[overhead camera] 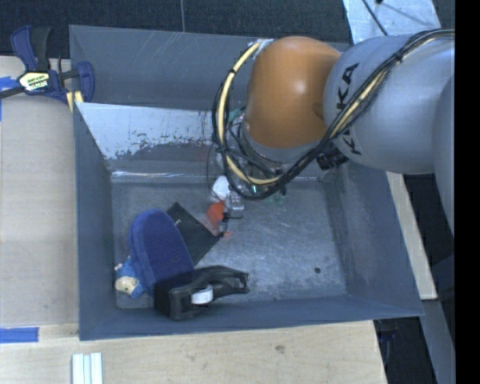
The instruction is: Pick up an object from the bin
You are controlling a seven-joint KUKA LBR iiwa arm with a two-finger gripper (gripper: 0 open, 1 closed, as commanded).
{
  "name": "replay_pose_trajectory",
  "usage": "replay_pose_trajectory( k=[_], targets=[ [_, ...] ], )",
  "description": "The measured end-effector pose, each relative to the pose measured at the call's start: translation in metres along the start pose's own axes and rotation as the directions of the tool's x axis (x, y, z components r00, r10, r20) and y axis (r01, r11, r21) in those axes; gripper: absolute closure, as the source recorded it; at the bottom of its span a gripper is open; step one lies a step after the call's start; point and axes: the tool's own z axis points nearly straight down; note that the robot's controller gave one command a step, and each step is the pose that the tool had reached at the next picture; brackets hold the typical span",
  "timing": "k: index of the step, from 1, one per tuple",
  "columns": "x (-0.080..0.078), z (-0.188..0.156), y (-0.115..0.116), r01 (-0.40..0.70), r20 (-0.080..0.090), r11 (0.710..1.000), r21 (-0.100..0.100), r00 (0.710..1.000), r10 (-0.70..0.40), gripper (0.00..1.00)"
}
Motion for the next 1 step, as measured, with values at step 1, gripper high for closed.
replay_pose_trajectory(
  k=[1],
  targets=[
    [-0.0116, 0.1100, 0.0213, -0.382, 0.002, 0.924, -0.001, 0.924, 0.382, 0.00]
  ],
)
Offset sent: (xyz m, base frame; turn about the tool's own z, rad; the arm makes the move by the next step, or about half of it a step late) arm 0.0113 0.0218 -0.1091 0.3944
